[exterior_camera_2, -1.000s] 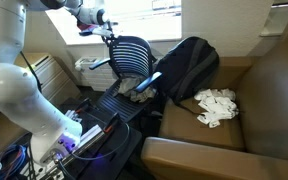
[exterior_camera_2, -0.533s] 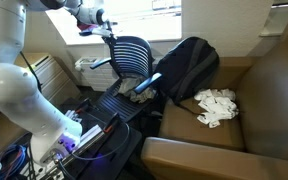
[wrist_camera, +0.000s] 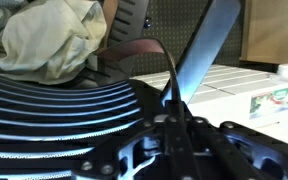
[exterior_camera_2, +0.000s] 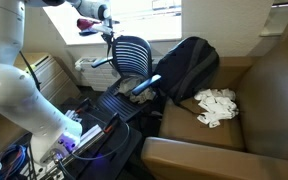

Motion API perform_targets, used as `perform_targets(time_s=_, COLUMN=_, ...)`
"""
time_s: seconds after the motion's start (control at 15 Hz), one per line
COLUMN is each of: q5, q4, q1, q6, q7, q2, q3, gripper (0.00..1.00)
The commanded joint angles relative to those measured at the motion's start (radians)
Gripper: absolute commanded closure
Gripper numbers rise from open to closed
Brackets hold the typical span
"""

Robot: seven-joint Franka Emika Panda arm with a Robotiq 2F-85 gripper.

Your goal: Move the belt to the armrest of the brown couch

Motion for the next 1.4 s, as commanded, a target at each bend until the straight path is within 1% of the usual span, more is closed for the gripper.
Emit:
perform_targets(time_s=0.0, q5=0.134, q4=-0.214, q1=-0.092, q6=-0.040, q7=-0.007, q2=-0.216, q3=0.045, gripper=0.99)
perform_targets(time_s=0.07, q5=0.171, q4=-0.261, q1=-0.098, q6=-0.015, q7=0.019, q2=-0.269, q3=0.038, gripper=0.99)
perform_targets(time_s=0.13, q5=0.208, q4=-0.303, q1=-0.096, q6=0.033, q7=0.060, q2=-0.319, q3=0.025, gripper=0.99)
perform_targets(time_s=0.27, q5=0.254, q4=-0.392, q1=-0.090, q6=0.106, q7=0.108, q2=-0.423, q3=0.005, gripper=0.99)
perform_targets(time_s=0.4, q5=0.298, q4=-0.483, q1=-0.081, q6=0.213, q7=0.134, q2=-0.523, q3=0.003, gripper=0.99)
perform_targets(time_s=0.47, q5=0.341, q4=-0.531, q1=-0.087, q6=0.276, q7=0.107, q2=-0.571, q3=0.017, gripper=0.99)
perform_targets(time_s=0.53, q5=0.413, q4=-0.580, q1=-0.123, q6=0.229, q7=-0.051, q2=-0.630, q3=0.061, gripper=0.99)
perform_targets(time_s=0.6, q5=0.454, q4=-0.608, q1=-0.120, q6=0.163, q7=-0.113, q2=-0.668, q3=0.075, gripper=0.99)
perform_targets(time_s=0.67, q5=0.381, q4=-0.475, q1=-0.077, q6=0.188, q7=-0.004, q2=-0.545, q3=0.018, gripper=0.95)
perform_targets(time_s=0.73, q5=0.416, q4=-0.518, q1=-0.073, q6=0.174, q7=-0.052, q2=-0.590, q3=0.025, gripper=0.95)
perform_targets(time_s=0.8, q5=0.427, q4=-0.551, q1=-0.069, q6=0.171, q7=-0.067, q2=-0.625, q3=0.030, gripper=0.95)
perform_targets(time_s=0.87, q5=0.429, q4=-0.571, q1=-0.067, q6=0.171, q7=-0.069, q2=-0.644, q3=0.033, gripper=0.99)
perform_targets(time_s=0.93, q5=0.439, q4=-0.622, q1=-0.074, q6=0.249, q7=-0.029, q2=-0.696, q3=0.013, gripper=0.99)
perform_targets(time_s=1.07, q5=0.469, q4=-0.713, q1=-0.110, q6=0.278, q7=-0.030, q2=-0.807, q3=-0.032, gripper=0.99)
perform_targets(time_s=1.33, q5=0.429, q4=-0.849, q1=-0.135, q6=0.368, q7=0.037, q2=-0.962, q3=-0.133, gripper=0.99)
